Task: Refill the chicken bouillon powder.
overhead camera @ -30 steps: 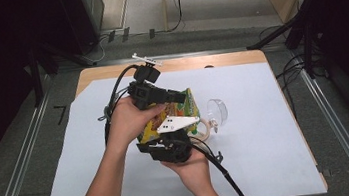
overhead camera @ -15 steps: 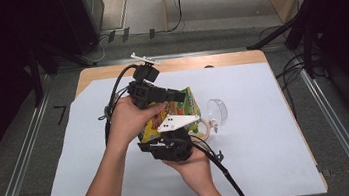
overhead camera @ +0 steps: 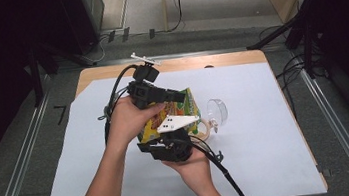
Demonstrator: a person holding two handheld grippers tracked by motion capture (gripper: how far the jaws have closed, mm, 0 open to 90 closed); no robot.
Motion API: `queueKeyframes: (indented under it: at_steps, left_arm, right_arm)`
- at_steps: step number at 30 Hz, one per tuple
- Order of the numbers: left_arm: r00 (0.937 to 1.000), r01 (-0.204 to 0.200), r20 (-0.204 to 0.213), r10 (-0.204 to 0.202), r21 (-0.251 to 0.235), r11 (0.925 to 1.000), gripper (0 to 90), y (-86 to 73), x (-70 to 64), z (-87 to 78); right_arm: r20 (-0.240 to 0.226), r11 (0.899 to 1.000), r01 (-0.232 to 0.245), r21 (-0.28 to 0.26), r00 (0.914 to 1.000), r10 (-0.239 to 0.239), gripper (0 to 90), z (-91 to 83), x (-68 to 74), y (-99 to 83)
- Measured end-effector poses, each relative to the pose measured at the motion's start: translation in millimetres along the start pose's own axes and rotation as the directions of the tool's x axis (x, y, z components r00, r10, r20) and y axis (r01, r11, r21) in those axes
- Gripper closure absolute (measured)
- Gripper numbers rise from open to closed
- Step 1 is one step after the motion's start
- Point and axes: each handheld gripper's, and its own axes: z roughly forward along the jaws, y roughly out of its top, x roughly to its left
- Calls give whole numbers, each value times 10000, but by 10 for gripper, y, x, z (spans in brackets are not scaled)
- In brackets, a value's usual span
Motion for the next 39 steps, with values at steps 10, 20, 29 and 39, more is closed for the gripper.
queueKeyframes:
  at_steps: [10, 20, 29, 39]
  left_arm:
    - [10000, 58, 40, -58, -43, 10000, 708, -1, -4, -9]
    - [9999, 99, 33, -99, 22, 9999, 707, 0, -2, -5]
    - [9999, 118, 85, -118, 36, 9999, 707, -1, 7, -2]
    - [9999, 160, 53, -160, 53, 9999, 707, 0, 13, -1]
  right_arm:
    - [8, 10000, 42, -17, 10000, -42, 733, -7, 10, 7]
    - [-37, 10000, -23, -30, 10000, 23, 733, -1, 6, 5]
    - [-30, 10000, -37, -17, 10000, 37, 733, -2, 8, 4]
    - [-29, 10000, -26, -20, 10000, 26, 733, 0, 11, 3]
